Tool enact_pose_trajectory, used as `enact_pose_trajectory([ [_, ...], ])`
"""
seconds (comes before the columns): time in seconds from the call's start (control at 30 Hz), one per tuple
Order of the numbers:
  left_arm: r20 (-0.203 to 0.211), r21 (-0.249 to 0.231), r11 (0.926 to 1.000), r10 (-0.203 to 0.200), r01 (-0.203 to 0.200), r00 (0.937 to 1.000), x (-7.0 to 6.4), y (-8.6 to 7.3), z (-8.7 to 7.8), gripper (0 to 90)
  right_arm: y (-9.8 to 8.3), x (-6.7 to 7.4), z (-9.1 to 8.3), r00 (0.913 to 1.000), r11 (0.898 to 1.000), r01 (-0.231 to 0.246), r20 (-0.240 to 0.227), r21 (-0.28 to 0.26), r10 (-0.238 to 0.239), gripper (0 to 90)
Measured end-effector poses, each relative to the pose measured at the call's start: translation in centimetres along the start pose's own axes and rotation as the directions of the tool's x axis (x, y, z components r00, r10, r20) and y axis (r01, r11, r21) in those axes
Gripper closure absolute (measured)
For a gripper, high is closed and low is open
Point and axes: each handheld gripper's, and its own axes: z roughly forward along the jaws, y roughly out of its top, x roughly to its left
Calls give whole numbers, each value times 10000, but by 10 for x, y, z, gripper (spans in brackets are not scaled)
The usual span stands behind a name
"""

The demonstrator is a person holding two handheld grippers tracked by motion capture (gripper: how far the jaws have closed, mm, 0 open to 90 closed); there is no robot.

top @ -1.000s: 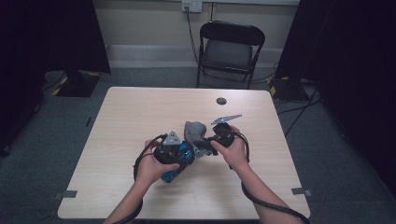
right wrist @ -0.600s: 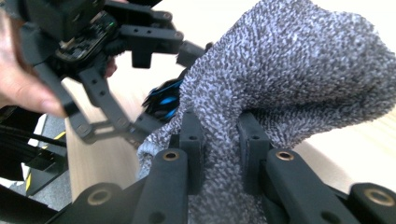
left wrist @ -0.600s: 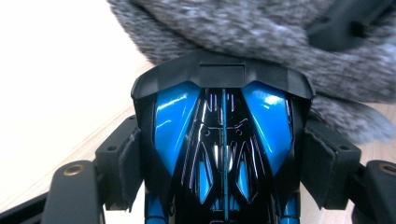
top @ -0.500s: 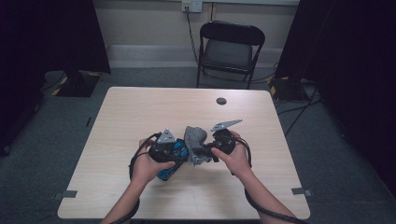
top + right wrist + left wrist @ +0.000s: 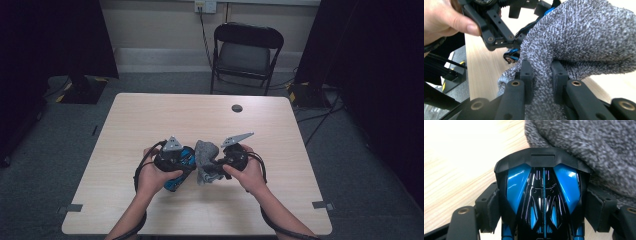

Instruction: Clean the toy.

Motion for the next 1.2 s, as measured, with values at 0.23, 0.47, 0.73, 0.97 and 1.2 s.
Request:
enact_pose_trajectory([
  [0.23,-251,-20,10000,-58,57,9997,4,-1,-2,254,-7,4,5,9998,9998,80,-192,167,-77,765],
  [0.47,-402,-497,9983,-328,307,9987,10,4,-12,254,-15,7,6,9990,9991,110,-430,403,-93,764],
  [0.73,-372,-886,9952,-456,421,9983,12,11,-25,254,-14,-5,-8,9996,9995,-239,-122,226,242,764],
  [0.97,-230,-732,9971,-232,215,9995,5,12,-21,254,6,-24,-24,9962,9975,-695,509,-149,702,763],
  [1.2,69,-556,9983,176,-172,9998,-9,17,-13,254,30,-36,-28,9901,9954,-900,1056,-319,929,763],
])
